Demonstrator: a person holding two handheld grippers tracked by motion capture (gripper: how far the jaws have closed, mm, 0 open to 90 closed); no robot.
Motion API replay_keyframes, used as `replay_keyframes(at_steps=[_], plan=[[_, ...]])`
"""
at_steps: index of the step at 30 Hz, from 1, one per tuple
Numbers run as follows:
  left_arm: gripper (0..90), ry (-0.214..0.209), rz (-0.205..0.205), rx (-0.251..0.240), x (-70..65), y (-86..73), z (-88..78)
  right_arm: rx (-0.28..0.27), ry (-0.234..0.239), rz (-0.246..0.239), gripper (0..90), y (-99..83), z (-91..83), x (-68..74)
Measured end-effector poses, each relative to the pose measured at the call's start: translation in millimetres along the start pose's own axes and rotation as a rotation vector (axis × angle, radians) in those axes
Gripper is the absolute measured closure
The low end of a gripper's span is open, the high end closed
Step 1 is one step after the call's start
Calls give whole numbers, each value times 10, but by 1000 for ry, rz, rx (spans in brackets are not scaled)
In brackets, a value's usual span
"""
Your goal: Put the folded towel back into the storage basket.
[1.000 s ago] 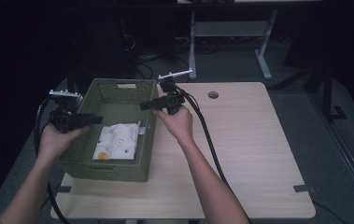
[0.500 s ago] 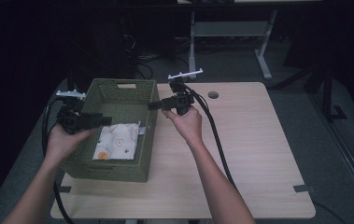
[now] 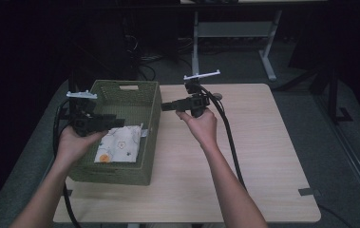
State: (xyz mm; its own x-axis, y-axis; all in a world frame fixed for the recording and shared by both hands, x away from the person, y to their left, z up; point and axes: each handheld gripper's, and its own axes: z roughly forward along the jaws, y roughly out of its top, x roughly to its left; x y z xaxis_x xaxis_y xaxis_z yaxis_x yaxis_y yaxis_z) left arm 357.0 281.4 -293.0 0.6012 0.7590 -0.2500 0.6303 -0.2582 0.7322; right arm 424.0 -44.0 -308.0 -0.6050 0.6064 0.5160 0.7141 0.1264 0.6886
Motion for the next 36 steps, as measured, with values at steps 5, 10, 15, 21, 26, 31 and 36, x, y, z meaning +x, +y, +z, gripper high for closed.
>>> replay_keyframes(at_steps=[5, 10, 15, 21, 26, 31, 36], plan=[[489, -18, -1, -5, -48, 16, 45, -24, -14, 18, 401, -47, -107, -86], [488, -32, 5, 2, -106, 40, 100, -39, -21, 30, 395, -90, -206, -165], [486, -47, 16, 3, -200, 76, 159, -50, -26, 44, 382, -136, -295, -244], [483, -57, 30, 12, -307, 109, 258, -54, -38, 64, 374, -203, -404, -363], [478, -67, 38, 22, -374, 137, 335, -67, -40, 74, 369, -253, -500, -461], [472, -76, 42, 19, -427, 157, 388, -67, -51, 79, 363, -270, -573, -508], [463, -86, 54, 28, -523, 179, 465, -75, -59, 86, 352, -286, -673, -571]])
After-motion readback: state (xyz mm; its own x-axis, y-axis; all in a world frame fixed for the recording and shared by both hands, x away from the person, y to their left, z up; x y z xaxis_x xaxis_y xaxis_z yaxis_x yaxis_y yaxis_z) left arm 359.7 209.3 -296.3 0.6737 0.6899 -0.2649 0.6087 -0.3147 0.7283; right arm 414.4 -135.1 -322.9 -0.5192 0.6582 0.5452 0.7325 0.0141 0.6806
